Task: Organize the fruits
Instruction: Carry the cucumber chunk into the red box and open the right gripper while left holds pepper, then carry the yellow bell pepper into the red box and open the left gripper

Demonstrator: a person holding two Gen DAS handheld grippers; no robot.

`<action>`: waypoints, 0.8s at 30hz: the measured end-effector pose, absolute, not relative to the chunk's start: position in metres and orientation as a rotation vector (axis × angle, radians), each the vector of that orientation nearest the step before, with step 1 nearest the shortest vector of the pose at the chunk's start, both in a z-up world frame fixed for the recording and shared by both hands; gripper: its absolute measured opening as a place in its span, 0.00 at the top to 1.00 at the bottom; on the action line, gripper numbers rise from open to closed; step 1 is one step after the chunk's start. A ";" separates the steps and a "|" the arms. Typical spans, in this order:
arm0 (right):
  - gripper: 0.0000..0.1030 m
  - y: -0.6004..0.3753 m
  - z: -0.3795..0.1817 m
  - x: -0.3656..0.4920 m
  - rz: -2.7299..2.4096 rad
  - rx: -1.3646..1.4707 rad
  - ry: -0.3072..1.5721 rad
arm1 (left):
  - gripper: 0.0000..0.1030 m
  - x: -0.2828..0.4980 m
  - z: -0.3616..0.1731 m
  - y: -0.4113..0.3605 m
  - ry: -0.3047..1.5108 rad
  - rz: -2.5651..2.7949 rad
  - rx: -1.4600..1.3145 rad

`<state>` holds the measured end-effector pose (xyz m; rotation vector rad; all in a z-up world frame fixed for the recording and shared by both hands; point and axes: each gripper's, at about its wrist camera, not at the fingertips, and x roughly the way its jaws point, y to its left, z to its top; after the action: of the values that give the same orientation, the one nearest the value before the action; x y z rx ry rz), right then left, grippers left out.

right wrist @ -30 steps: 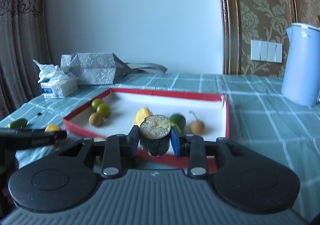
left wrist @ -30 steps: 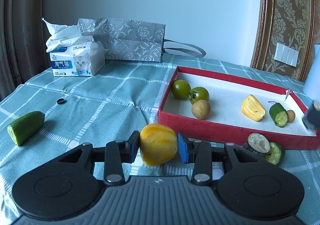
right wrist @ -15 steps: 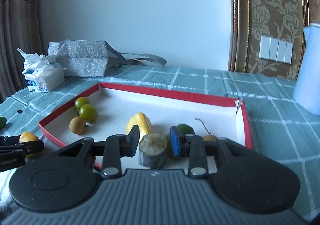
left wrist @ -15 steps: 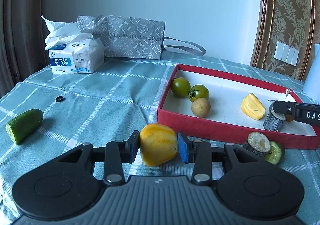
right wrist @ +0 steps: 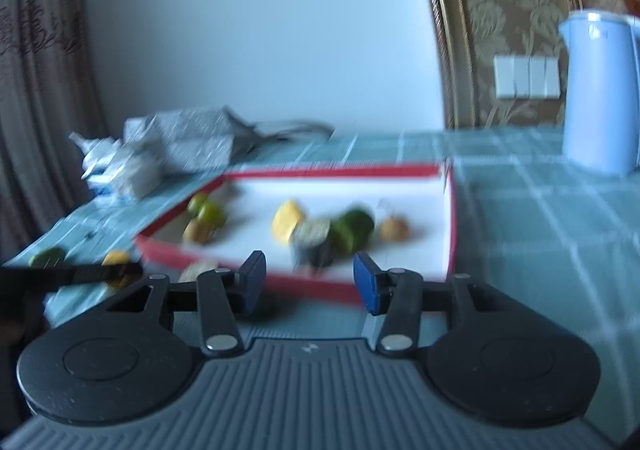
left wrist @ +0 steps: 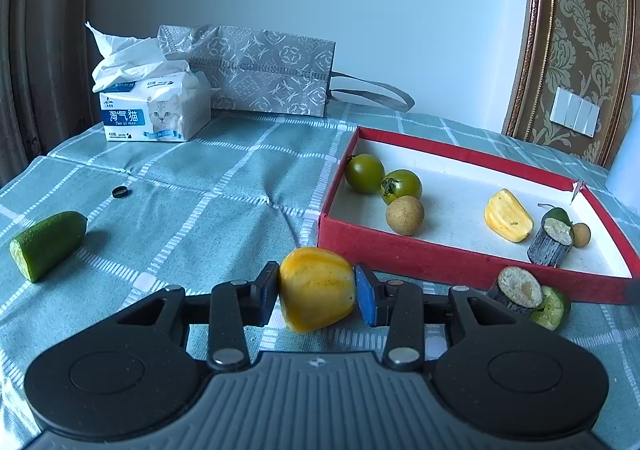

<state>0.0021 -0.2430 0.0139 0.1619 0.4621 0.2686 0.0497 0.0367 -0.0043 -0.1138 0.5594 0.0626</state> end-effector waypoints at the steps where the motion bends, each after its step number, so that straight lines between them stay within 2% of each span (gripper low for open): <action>1: 0.56 -0.243 0.009 -0.004 0.272 0.166 0.474 | 0.61 0.050 -0.004 0.038 0.559 0.063 -0.122; 16: 0.55 -0.245 0.005 -0.016 0.291 0.176 0.438 | 0.61 0.039 0.003 0.065 0.510 0.134 -0.215; 19: 0.49 -0.247 0.004 -0.014 0.294 0.189 0.444 | 0.61 0.036 0.006 0.058 0.485 0.126 -0.181; 24: 0.49 -0.247 0.003 -0.015 0.305 0.192 0.440 | 0.61 0.038 0.009 0.034 0.506 0.146 -0.087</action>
<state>-0.0151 -0.2469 0.0033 0.1917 0.4405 0.3049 0.0383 0.0336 0.0095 -0.0868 0.5055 0.1457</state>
